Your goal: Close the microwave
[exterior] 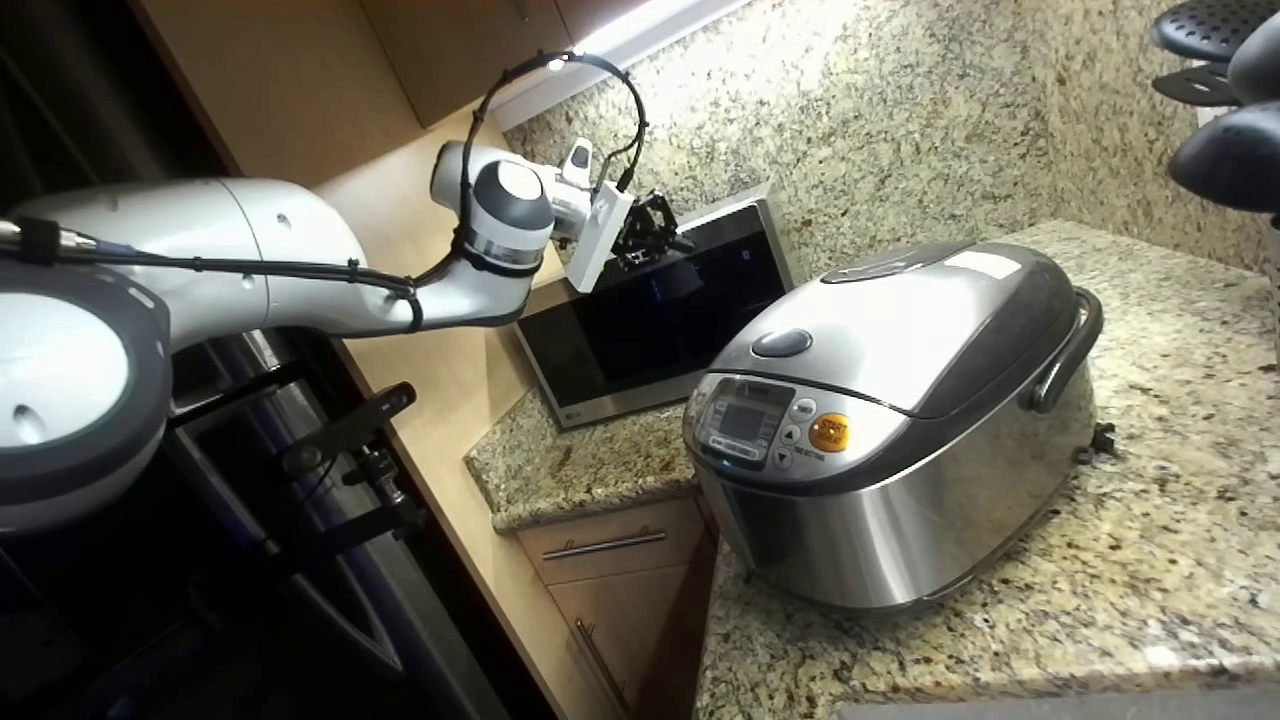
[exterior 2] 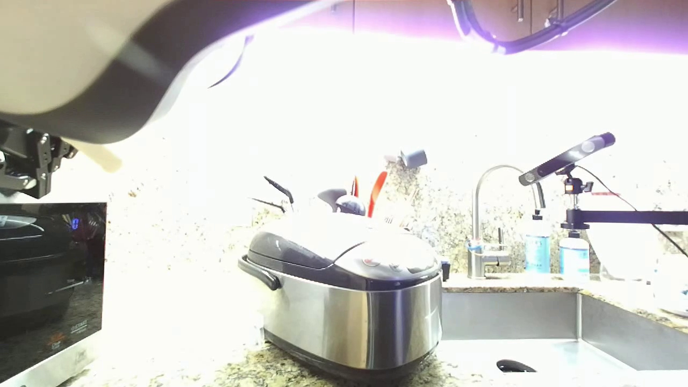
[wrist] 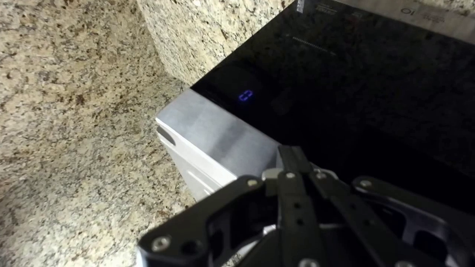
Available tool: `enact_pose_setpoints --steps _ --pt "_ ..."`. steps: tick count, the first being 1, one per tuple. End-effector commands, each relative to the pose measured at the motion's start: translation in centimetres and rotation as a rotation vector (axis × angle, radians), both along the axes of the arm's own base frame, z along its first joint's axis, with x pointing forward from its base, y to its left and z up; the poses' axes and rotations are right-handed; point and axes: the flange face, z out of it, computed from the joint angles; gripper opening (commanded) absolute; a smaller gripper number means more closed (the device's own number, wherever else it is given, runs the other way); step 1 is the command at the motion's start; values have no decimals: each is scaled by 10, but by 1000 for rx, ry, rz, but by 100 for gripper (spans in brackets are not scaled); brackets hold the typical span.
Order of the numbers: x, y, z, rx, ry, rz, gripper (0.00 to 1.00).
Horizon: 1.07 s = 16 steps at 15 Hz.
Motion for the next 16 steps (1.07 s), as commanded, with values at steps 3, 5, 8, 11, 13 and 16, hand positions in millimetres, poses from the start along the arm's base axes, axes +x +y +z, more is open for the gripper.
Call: enact_pose_setpoints --steps 3,5,8,11,13,16 --pt "-2 10 19 -24 -23 27 0" --pt "-4 13 34 -24 -26 -1 0" --pt "-7 16 59 -36 -40 -35 0" --pt "-13 21 90 -83 -90 -38 0" --pt "-14 18 103 -131 -105 -66 0" --pt "-13 11 103 -192 -94 -82 0"
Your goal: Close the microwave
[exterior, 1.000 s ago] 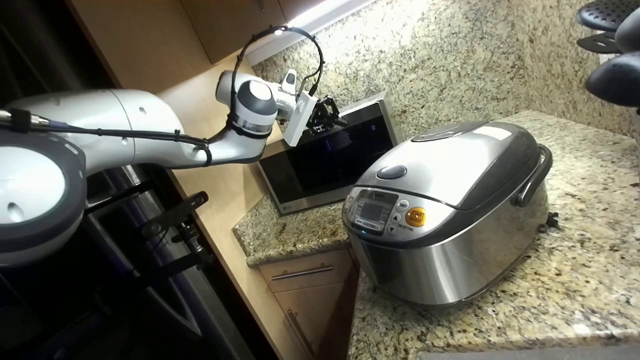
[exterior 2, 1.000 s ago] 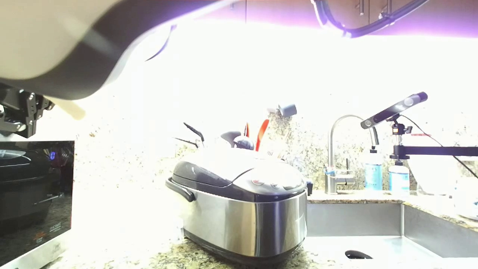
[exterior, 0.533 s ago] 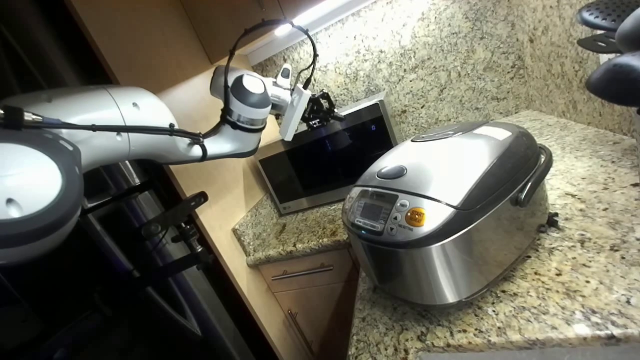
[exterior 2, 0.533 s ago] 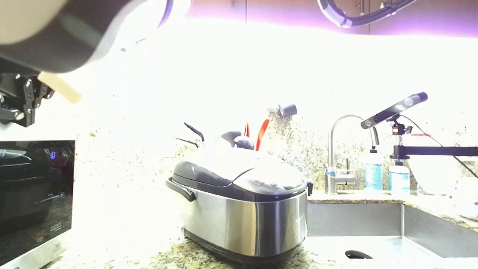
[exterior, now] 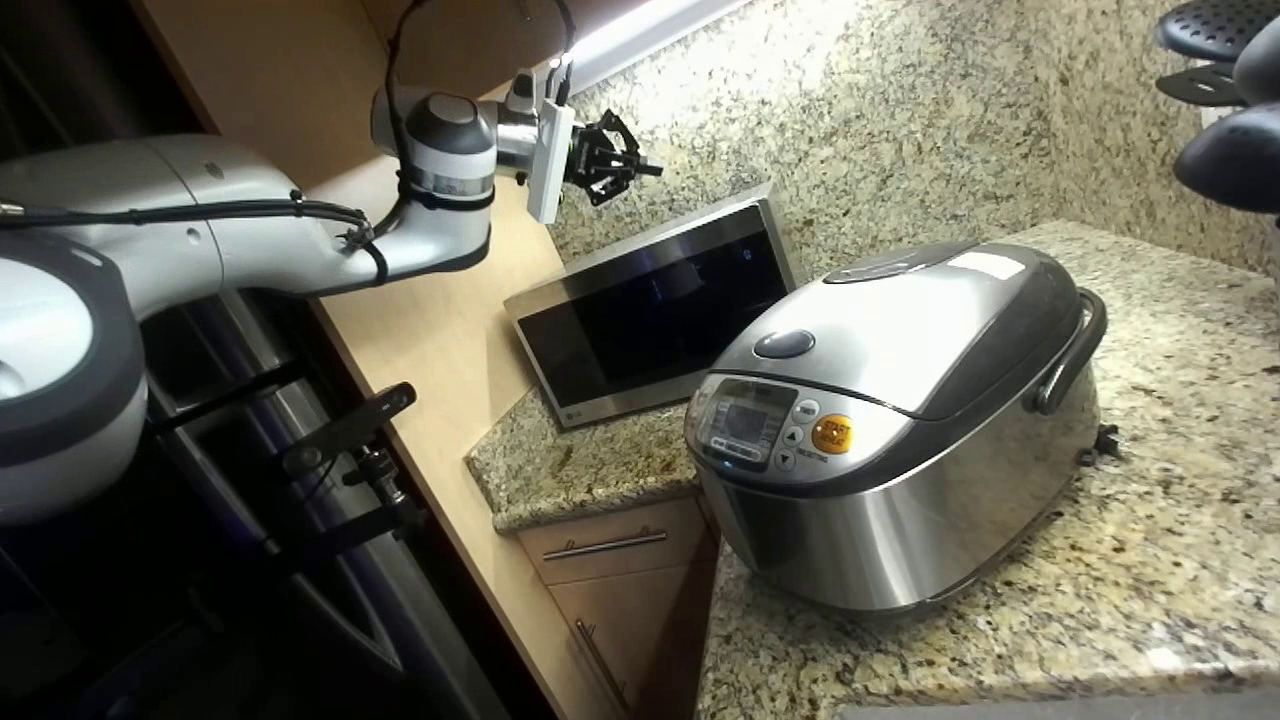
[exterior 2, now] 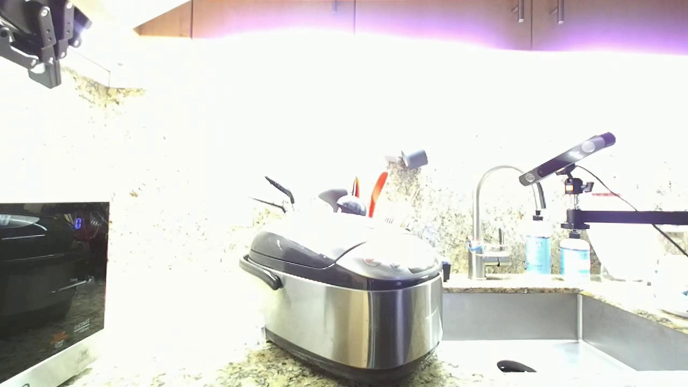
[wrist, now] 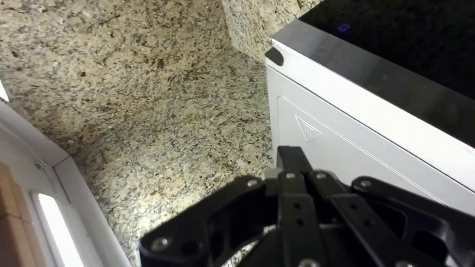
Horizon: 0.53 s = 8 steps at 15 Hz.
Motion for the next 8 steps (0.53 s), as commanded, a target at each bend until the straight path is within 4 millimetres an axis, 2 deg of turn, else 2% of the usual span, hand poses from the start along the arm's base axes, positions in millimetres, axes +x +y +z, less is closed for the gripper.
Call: enact_pose_setpoints --steps 1,5,7,8 --pt "0 -9 3 -81 10 -47 0" --pt "2 -20 1 -87 23 -51 0" --pt "2 -17 3 -55 12 -40 0" --pt "0 -8 7 -24 1 -9 5"
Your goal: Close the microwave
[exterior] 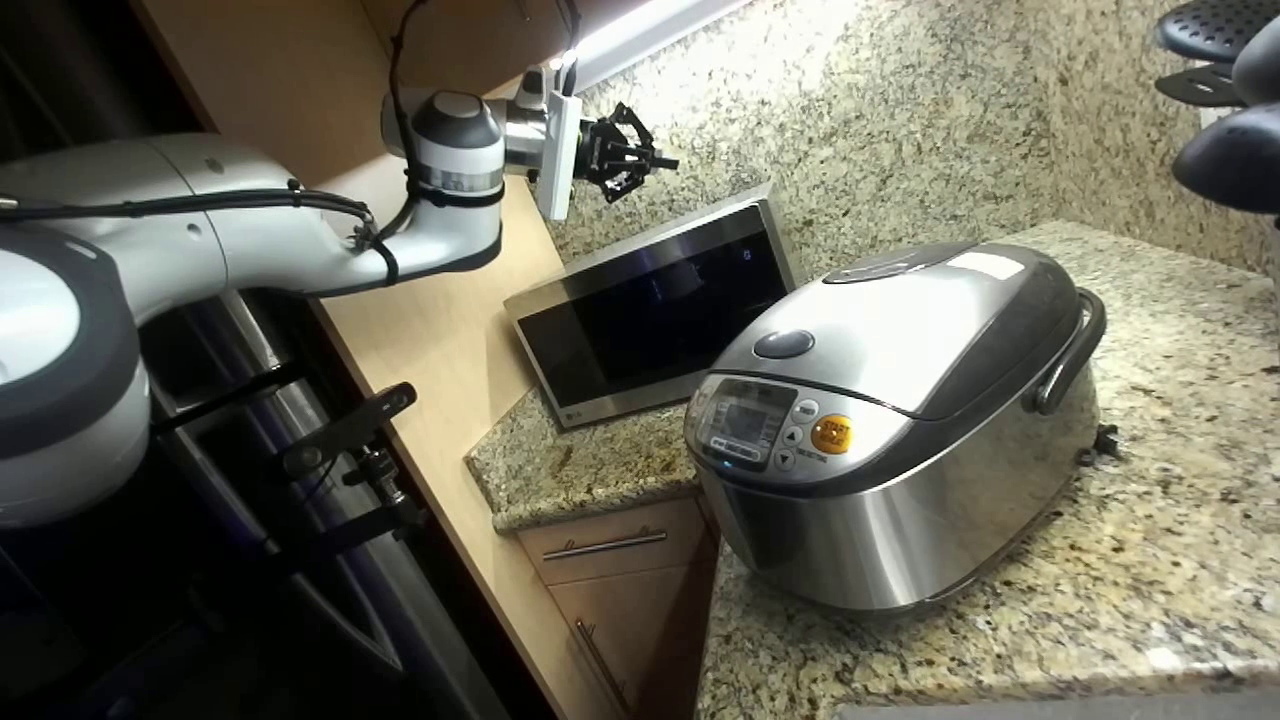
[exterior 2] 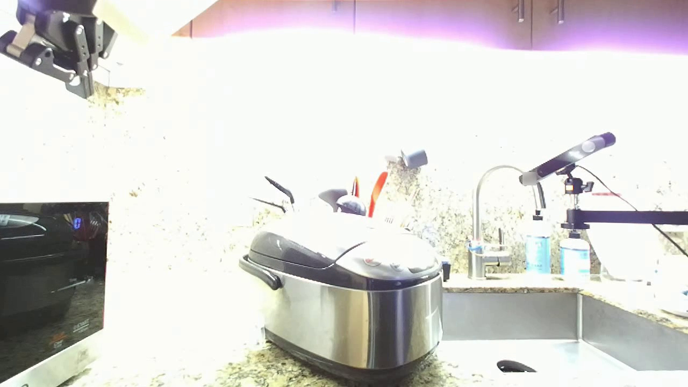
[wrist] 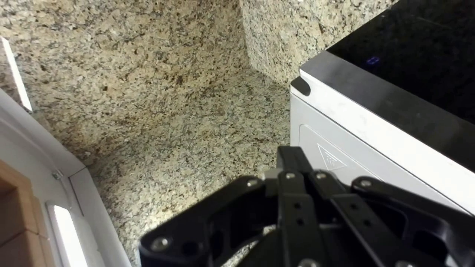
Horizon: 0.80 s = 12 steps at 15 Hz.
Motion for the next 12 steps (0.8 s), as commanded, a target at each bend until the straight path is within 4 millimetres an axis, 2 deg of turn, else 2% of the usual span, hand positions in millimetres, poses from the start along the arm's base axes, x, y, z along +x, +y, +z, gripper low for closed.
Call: enact_pose_setpoints --steps 1,5,12 --pt "0 2 1 12 -2 8 3" --pt "-2 11 2 28 -4 23 5" --pt "-2 11 2 28 -4 23 5"
